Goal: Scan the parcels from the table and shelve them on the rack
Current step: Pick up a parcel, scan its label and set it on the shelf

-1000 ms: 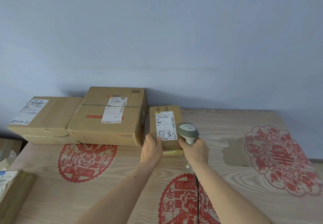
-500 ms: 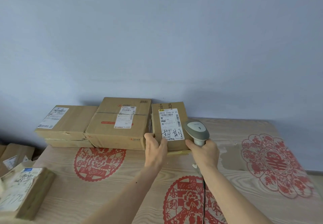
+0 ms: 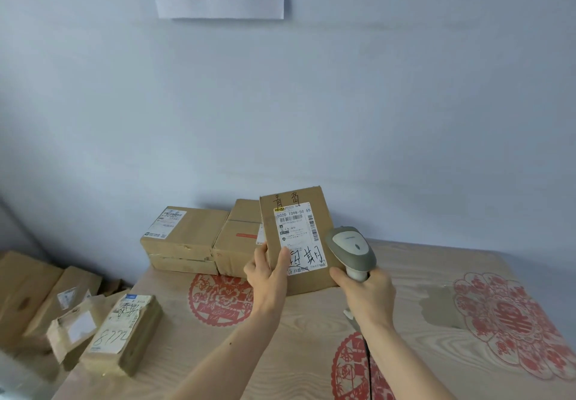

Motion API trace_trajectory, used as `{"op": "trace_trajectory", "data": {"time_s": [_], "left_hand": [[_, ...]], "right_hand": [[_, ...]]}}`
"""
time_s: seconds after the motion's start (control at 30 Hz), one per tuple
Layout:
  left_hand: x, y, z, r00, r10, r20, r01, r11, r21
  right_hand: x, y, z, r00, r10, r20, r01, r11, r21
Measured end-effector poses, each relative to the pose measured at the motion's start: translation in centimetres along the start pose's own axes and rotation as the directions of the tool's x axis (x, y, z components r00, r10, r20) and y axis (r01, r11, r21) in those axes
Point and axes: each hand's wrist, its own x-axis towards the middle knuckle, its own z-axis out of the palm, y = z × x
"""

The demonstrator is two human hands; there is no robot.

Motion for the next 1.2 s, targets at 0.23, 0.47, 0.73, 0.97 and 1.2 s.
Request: {"op": "trace_trajectory", "data": {"time_s": [0.23,0.47,0.73,0.97,1.2], "left_hand": [[-1.6,0.1,-8.4,0.990,-0.020,0.139,0.053,0.970,-0.236],[-3.7,-0.4,-15.5,0.991,0.002,0.135,0.036,0.958,-0.284],[-3.6,-3.2,-19.8,0.996,0.054,0.077,-0.035,0.974,-0.223],[-5.7,-1.6,-20.5,0.996,0.085,-0.026,-0.089,0.980,-0.176],[-6.3,-1.9,-19.2,0.984,0.171,-0.053,-0.177,0.969,-0.173]], "right_hand": [[-6.9,-2.3,3.4,0.996,-0.087,0.024,0.087,0.996,-0.016],[-13.0,-3.1,6.3,0.996,-0.071,0.060,0.071,0.997,-0.005],[-16.7,-3.0,8.7,0.994,-0.051,0.098,0.054,0.998,-0.030],[-17.0,-4.2,9.0,0.983,-0.152,0.101,0.162,0.982,-0.098],[-18.5,-6.0,10.0,0.924,-0.189,0.333,0.215,0.976,-0.041]]}}
